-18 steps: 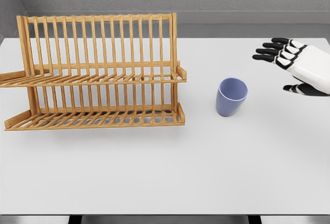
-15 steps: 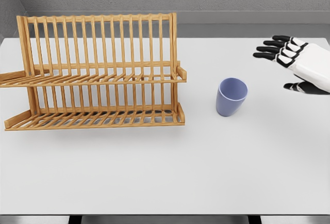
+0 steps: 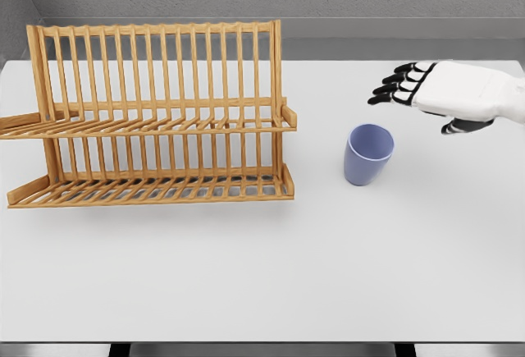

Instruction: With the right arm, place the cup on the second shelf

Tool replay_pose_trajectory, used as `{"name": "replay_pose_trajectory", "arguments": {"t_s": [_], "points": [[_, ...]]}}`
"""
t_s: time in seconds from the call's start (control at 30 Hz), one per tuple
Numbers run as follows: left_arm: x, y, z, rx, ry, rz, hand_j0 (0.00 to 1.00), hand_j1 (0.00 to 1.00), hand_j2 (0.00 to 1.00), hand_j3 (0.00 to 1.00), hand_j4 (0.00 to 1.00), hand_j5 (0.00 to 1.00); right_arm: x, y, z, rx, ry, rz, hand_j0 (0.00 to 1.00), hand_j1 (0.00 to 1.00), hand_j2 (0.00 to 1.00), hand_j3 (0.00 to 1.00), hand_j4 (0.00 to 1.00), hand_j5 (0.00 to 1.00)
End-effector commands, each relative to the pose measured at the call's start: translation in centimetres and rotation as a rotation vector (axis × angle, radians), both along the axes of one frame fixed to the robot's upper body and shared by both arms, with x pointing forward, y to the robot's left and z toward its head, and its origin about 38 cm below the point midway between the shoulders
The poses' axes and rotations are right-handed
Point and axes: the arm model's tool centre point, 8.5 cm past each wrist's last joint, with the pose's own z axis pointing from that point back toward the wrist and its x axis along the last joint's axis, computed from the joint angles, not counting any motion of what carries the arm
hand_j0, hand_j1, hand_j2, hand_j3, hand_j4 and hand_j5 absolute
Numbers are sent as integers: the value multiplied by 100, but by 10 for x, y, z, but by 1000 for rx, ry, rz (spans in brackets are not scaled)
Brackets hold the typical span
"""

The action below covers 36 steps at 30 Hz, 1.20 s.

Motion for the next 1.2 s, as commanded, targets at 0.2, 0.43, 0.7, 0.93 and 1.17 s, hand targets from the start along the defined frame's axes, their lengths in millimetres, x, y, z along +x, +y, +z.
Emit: {"name": "replay_pose_trajectory", "arguments": {"t_s": [0.2,0.43,0.7,0.93,1.17], "points": [[1,0,0,0,-1,0,100,100,100,100,100,100,18,31,-33,-19,100,49,100,100,100,100,100,100],[1,0,0,0,-1,0,100,100,100,100,100,100,17,35,-42,-31,125,62,100,100,100,100,100,100],[1,0,0,0,-1,0,100,100,100,100,100,100,23,40,-51,-28,148,65,100,100,100,100,100,100],[1,0,0,0,-1,0,100,100,100,100,100,100,22,41,-61,-38,173,65,100,100,100,100,100,100],[1,0,0,0,-1,0,100,100,100,100,100,100,27,43,-59,-31,168,58,100,100,100,100,100,100]]}}
